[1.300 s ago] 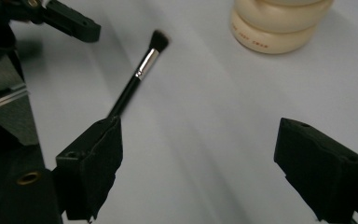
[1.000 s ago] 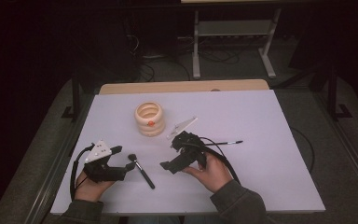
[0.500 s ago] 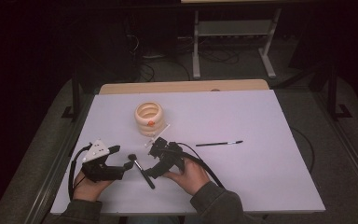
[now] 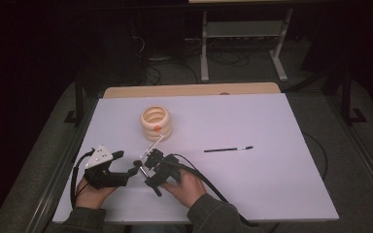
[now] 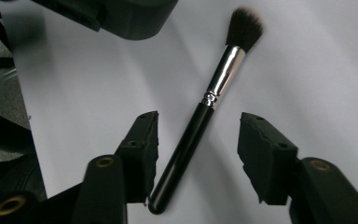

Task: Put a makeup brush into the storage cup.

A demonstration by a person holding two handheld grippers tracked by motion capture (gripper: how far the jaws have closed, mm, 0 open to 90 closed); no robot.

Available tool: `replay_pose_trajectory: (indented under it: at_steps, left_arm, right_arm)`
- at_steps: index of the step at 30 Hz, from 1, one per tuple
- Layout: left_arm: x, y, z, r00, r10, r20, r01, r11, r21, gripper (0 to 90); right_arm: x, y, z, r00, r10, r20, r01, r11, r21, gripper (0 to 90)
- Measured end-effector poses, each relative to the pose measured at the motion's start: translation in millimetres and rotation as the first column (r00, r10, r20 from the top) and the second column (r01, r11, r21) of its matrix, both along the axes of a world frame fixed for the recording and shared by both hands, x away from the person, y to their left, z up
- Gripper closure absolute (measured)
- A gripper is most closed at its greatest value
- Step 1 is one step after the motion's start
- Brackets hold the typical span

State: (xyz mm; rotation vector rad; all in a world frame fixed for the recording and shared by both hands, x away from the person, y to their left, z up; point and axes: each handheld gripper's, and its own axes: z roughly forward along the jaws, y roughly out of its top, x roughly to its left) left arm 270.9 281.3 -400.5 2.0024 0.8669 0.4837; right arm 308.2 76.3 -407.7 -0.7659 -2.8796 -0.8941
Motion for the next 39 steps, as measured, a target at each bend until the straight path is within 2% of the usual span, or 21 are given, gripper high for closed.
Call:
replay_pose_trajectory:
  at_steps: [3, 7, 12, 13, 15, 17, 18, 20, 22, 26, 29, 30, 31, 32, 33, 37, 39]
  left_arm:
    - [0.3, -0.4, -0.3, 1.0000, 0.004, 0.001, -0.004, 1.0000, 0.000, 19.4]
    - [0.8, -0.2, -0.5, 1.0000, 0.003, 0.000, -0.003, 1.0000, 0.006, 18.9]
    - [1.1, -0.7, -0.5, 1.0000, 0.000, 0.004, 0.000, 1.0000, 0.009, 18.9]
    - [1.6, -0.6, -0.7, 1.0000, -0.002, 0.006, 0.002, 0.9999, 0.012, 18.8]
    - [1.4, -0.7, -1.0, 1.0000, 0.001, -0.003, -0.001, 0.9999, 0.011, 18.8]
    - [1.6, -0.4, -0.9, 1.0000, -0.004, -0.001, 0.004, 0.9999, 0.012, 18.9]
    - [0.8, -0.6, -0.4, 1.0000, -0.001, 0.005, 0.001, 0.9999, 0.010, 18.9]
    - [-0.1, -0.4, 1.1, 0.9999, 0.000, 0.014, 0.000, 0.9999, 0.013, 19.0]
    - [-0.3, -0.1, 1.2, 0.9999, 0.005, 0.010, -0.005, 1.0000, 0.008, 19.0]
    - [0.2, -0.2, -0.3, 0.9999, 0.009, 0.007, -0.009, 1.0000, -0.002, 19.0]
    - [0.8, 2.5, 0.7, 0.9999, 0.005, 0.016, -0.005, 0.9999, 0.009, 19.0]
    - [0.9, 3.0, 1.0, 0.9999, 0.009, 0.012, -0.009, 1.0000, -0.002, 19.0]
    - [0.7, 2.7, 1.4, 0.9999, 0.015, 0.005, -0.015, 0.9995, -0.026, 19.0]
    - [0.5, 2.7, 2.7, 0.9999, 0.014, 0.009, -0.014, 0.9995, -0.029, 19.0]
    - [0.3, 2.1, 3.8, 0.9997, 0.009, 0.021, -0.008, 0.9997, -0.025, 19.0]
    - [-0.5, 0.0, 3.9, 0.9998, 0.002, 0.018, -0.001, 0.9997, -0.025, 19.0]
    - [-0.4, -0.2, 3.4, 0.9999, 0.000, 0.012, 0.001, 0.9998, -0.020, 19.0]
  right_arm:
    - [-0.9, 4.8, -4.9, 0.9999, 0.002, -0.010, -0.002, 1.0000, -0.009, 52.5]
    - [-2.3, 9.0, -9.6, 1.0000, -0.005, 0.001, 0.005, 0.9999, -0.015, 56.2]
    - [-5.9, 13.9, -16.5, 1.0000, -0.008, 0.004, 0.009, 0.9988, -0.048, 61.9]
    - [-7.6, 15.5, -18.6, 0.9999, -0.014, 0.009, 0.015, 0.9976, -0.068, 63.4]
    - [-11.7, 15.8, -19.7, 0.9984, -0.027, 0.050, 0.031, 0.9966, -0.077, 68.5]
    - [-14.9, 14.9, -20.8, 0.9952, -0.078, 0.059, 0.082, 0.9942, -0.069, 74.7]
    - [-17.6, 15.7, -21.0, 0.9926, -0.094, 0.078, 0.099, 0.9922, -0.075, 76.7]
    - [-19.8, 16.8, -21.2, 0.9906, -0.101, 0.092, 0.108, 0.9911, -0.078, 78.4]
    - [-19.2, 17.3, -20.8, 0.9907, -0.097, 0.095, 0.106, 0.9909, -0.084, 78.6]
    - [-13.8, 15.8, -20.3, 0.9943, -0.092, 0.053, 0.096, 0.9923, -0.078, 78.8]
    - [-11.4, 13.8, -20.5, 0.9969, -0.046, 0.064, 0.051, 0.9958, -0.076, 78.8]
    - [-10.4, 12.9, -20.4, 0.9975, -0.040, 0.059, 0.044, 0.9965, -0.071, 78.8]
    - [-10.5, 12.3, -20.1, 0.9972, -0.034, 0.066, 0.039, 0.9966, -0.072, 78.8]
    - [-10.1, 11.3, -20.0, 0.9970, -0.030, 0.072, 0.036, 0.9966, -0.075, 78.8]
    - [-9.7, 10.1, -19.1, 0.9971, -0.028, 0.071, 0.033, 0.9966, -0.076, 78.8]
    - [-6.2, -0.4, -15.3, 0.9987, -0.014, 0.049, 0.017, 0.9986, -0.050, 78.9]
    - [-4.4, -6.7, -12.6, 0.9985, -0.015, 0.052, 0.017, 0.9987, -0.049, 78.9]
